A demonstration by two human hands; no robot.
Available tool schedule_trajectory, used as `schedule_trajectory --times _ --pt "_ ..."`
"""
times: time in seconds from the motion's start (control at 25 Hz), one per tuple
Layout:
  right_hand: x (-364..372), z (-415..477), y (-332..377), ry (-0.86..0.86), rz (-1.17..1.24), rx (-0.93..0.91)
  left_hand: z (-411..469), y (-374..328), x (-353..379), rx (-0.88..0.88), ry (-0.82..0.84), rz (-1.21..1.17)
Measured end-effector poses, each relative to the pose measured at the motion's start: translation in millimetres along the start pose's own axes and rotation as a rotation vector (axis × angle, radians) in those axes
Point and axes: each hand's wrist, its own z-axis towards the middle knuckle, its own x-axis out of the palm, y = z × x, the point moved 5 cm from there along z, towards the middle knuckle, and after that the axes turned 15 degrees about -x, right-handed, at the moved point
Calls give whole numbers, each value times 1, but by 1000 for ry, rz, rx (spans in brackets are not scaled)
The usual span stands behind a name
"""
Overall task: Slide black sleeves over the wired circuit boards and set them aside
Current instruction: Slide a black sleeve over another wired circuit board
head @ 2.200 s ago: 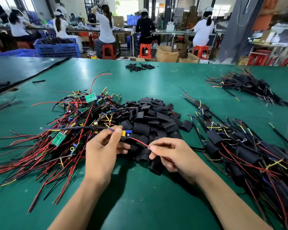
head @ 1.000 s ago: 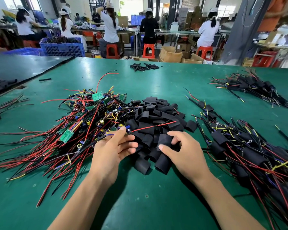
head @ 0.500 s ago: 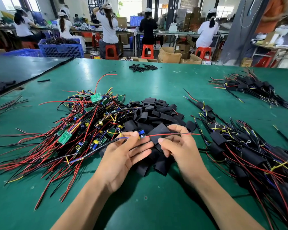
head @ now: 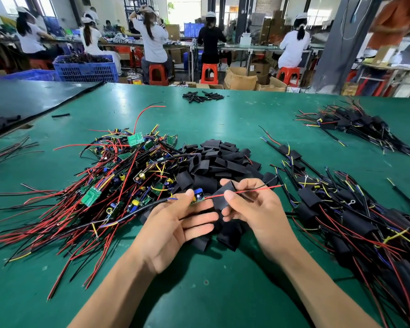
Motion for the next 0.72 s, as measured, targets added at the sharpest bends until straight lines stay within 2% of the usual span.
schedule_trajectory --times 0.16,0.44,0.72 --pt "1 0 1 -5 73 -3 0 1 1 -19 -4 16" --pt "-38 14 15 -414 54 -136 -3 -12 -12 251 -150 -12" --pt "-54 15 14 -561 85 -181 -5 -17 -15 361 -207 -26"
